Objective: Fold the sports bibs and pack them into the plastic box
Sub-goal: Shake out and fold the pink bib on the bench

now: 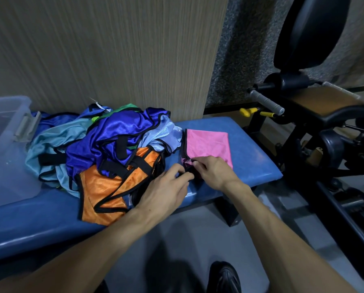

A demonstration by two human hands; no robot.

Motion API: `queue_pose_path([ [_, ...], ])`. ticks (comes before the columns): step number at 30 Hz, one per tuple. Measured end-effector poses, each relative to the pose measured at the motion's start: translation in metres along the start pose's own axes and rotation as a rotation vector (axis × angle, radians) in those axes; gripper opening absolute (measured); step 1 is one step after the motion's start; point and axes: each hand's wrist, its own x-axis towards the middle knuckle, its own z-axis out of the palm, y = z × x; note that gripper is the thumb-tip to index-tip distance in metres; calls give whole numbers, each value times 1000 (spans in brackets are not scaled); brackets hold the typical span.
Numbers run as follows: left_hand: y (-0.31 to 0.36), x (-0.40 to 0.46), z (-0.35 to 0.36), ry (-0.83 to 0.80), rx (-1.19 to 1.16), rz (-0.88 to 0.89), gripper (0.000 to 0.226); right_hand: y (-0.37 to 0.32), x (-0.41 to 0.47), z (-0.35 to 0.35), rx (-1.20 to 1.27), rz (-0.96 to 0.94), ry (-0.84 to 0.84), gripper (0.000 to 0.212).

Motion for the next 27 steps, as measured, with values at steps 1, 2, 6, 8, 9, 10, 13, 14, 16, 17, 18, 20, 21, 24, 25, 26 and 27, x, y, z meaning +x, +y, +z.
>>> queue_pose_path([
  [1,0,1,1,4,-26,8,24,-1,1,1,-2,5,22,32],
  [2,0,1,1,6,-36,17,26,-2,2,3,0,7,42,30],
  [6,0,1,3,-45,6,62,32,-4,4,4,15,-38,93,25],
  [8,-1,2,2,-71,25,102,34,-7,3,4,21,-56,100,25],
  [9,-2,3,2,-71,29,122,34,-8,3,6,21,-60,99,26],
  [10,-3,4,2,-66,23,136,35,-8,3,6,20,-63,93,27],
  [13,-5,8,-2,-50,-46,136,36,-8,1,7,31,-60,49,31],
  [14,-5,11,-3,-34,-56,133,35,-7,1,6,8,-65,36,31],
  [16,-5,18,-8,1,-69,106,32,-6,1,5,-84,-86,-16,30],
  [17,-6,24,-11,6,-99,74,31,-6,1,5,-122,-99,-46,29],
  [18,-7,30,-14,-2,-138,44,30,-4,0,5,-142,-120,-73,29],
  [20,-10,43,-15,-56,-206,-7,29,2,-2,5,-151,-160,-117,34],
  [21,-12,49,-15,-91,-229,-44,29,6,-3,6,-154,-167,-136,36],
  [24,-17,67,-9,-183,-255,-146,30,17,-5,8,-200,-200,-210,33],
  [25,-18,72,-9,-206,-247,-163,30,18,-6,8,-212,-215,-221,35],
  [26,-19,77,-8,-221,-242,-180,29,18,-7,9,-222,-235,-220,39],
  [27,-21,81,-7,-235,-244,-197,28,20,-8,9,-230,-260,-211,43],
])
